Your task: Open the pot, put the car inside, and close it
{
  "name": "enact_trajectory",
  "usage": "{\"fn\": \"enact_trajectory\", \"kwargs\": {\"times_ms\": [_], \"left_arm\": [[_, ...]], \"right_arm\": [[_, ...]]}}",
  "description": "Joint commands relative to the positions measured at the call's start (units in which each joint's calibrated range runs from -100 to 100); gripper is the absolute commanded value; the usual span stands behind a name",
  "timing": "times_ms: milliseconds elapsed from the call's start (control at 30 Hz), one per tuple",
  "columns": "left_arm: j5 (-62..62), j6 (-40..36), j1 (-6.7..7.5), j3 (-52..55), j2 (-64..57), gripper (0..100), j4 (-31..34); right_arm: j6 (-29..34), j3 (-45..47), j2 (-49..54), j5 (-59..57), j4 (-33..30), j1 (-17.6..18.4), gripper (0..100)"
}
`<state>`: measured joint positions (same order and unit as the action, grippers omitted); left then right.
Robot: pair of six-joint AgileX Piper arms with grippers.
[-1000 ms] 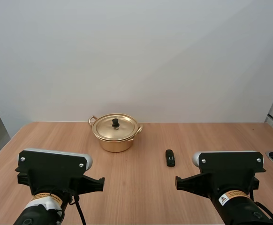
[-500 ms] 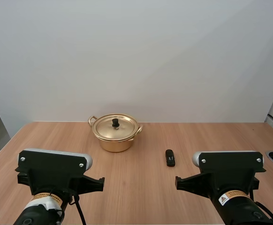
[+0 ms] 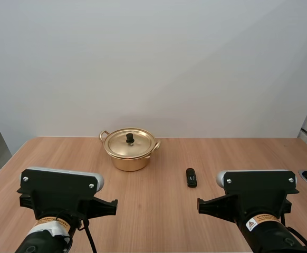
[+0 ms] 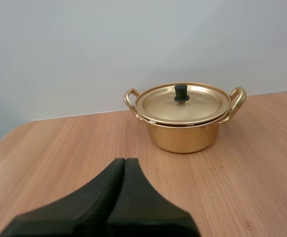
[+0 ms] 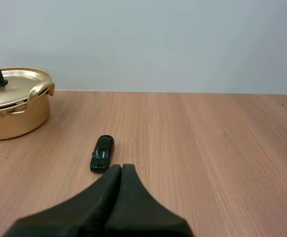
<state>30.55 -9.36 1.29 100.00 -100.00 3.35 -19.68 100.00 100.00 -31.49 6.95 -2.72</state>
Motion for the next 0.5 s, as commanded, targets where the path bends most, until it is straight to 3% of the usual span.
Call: {"fn": "enact_trajectory", "kwargs": {"times_ms": [0,200,333,467], "left_arm": [[0.03,0.06,-0.01,0.00,0.00,0,0.05],[-1.73,0.06,-0.01,0.00,0.00,0,0.80],[-8.24,0.06,-0.01,-4.18,0.00,0,4.88],[-13.58,0.06,-0.01,-13.36,0.00,0,7.56]], "right_arm": [[-0.04,0.00,0.00,-0.01,0.06,0.02,0],[-0.04,0.00,0.00,-0.01,-1.23,0.02,0],[-0.04,-2.90,0.00,1.90,-12.04,0.02,0],[-0.04,-12.47,0.00,1.90,-22.40,0.02,0]]}}
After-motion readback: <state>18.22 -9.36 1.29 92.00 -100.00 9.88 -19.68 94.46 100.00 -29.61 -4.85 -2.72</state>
